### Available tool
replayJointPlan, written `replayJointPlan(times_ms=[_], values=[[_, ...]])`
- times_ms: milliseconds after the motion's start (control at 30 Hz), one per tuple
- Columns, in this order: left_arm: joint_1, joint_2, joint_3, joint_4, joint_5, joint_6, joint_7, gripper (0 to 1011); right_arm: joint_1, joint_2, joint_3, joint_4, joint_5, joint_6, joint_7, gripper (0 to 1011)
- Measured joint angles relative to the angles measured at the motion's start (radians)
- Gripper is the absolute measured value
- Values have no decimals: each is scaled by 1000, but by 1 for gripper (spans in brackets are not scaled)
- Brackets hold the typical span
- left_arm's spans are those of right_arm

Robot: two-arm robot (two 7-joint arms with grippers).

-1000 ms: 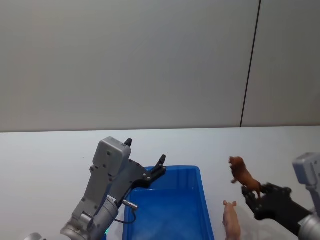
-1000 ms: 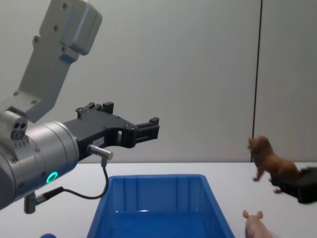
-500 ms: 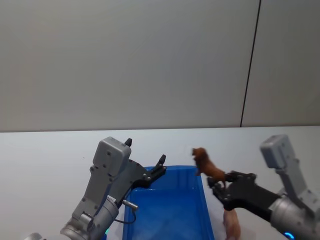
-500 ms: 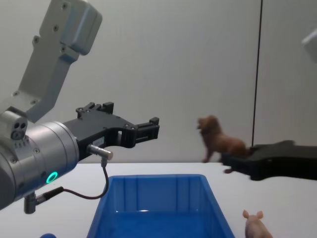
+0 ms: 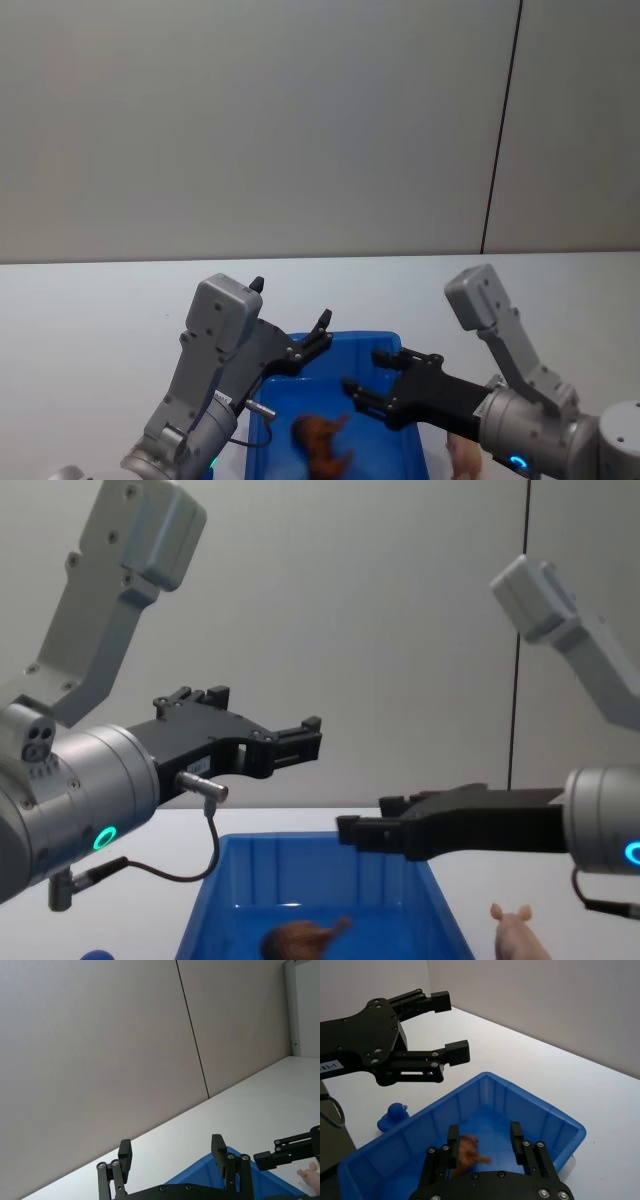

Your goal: Pick up the two dolls from the table and place them into the box.

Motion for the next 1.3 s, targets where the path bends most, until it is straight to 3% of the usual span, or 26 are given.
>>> replayJointPlan(times_ms=[233,500,933,1300], values=[[0,0,0,0,0,0,0,1001,10,-8,-7,13,1,4,1,782],[0,0,0,0,0,0,0,1001,-21,20,4,-20,18,-14,-48,995],[0,0,0,0,0,0,0,1001,-132,103,38,-109,68,-38,-151,1001],[0,0,0,0,0,0,0,1001,-195,144,51,-137,93,-41,-207,1001]])
